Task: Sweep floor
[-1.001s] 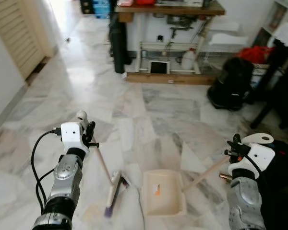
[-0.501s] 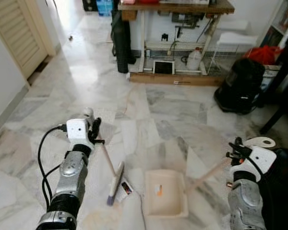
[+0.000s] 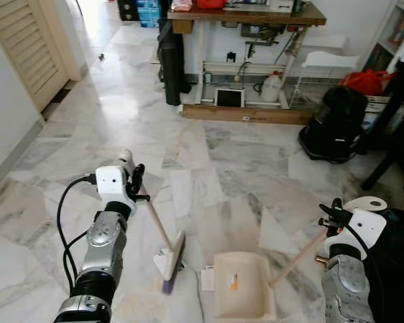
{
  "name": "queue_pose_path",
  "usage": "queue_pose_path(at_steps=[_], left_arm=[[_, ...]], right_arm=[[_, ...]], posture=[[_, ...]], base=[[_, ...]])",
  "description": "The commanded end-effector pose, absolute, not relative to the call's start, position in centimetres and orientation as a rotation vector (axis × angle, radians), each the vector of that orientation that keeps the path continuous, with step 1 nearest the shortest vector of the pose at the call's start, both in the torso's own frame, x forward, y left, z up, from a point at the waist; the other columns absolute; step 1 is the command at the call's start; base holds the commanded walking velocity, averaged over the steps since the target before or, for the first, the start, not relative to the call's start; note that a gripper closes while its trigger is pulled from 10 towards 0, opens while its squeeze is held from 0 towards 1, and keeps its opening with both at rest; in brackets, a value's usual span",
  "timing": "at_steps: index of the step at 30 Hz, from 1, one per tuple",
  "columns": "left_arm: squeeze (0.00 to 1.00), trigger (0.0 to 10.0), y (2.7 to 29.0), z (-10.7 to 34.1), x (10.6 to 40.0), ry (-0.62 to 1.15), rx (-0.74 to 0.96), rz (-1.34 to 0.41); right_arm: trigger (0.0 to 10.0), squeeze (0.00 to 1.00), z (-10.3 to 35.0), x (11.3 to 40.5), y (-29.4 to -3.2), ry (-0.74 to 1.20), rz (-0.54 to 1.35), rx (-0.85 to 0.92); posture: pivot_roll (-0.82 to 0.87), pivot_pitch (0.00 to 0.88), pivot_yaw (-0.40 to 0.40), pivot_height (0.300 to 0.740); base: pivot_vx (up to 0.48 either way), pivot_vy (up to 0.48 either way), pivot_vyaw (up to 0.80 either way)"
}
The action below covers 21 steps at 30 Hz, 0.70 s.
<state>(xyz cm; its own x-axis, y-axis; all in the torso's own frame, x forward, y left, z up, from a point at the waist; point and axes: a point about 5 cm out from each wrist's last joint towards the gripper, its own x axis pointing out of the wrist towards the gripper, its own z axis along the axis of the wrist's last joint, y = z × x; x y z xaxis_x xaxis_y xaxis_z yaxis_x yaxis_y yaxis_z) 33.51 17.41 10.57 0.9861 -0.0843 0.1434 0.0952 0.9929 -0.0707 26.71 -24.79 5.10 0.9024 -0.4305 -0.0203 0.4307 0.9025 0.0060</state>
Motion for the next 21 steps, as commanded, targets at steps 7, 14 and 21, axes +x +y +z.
queue_pose_path(at_steps=[7, 14, 21], left_arm=[[0.0, 10.0, 17.0, 11.3, 34.0, -0.154, -0.073, -0.119], [0.0, 10.0, 16.8, 11.6, 34.2, -0.16, -0.076, -0.135], [0.0, 10.0, 16.5, 12.0, 34.5, -0.166, -0.075, -0.153]], right_arm=[[10.0, 0.0, 5.4, 26.0, -27.1, -0.006, -0.525, -0.084], [10.0, 0.0, 4.8, 25.8, -27.2, 0.02, -0.546, -0.096], [10.0, 0.0, 3.8, 26.0, -26.5, 0.055, -0.54, -0.091]], posture=[[0.11, 0.098, 0.006, 0.74], [0.12, 0.108, 0.011, 0.74], [0.12, 0.118, 0.019, 0.74]], base=[[0.0, 0.0, 0.0], [0.0, 0.0, 0.0], [0.0, 0.0, 0.0]])
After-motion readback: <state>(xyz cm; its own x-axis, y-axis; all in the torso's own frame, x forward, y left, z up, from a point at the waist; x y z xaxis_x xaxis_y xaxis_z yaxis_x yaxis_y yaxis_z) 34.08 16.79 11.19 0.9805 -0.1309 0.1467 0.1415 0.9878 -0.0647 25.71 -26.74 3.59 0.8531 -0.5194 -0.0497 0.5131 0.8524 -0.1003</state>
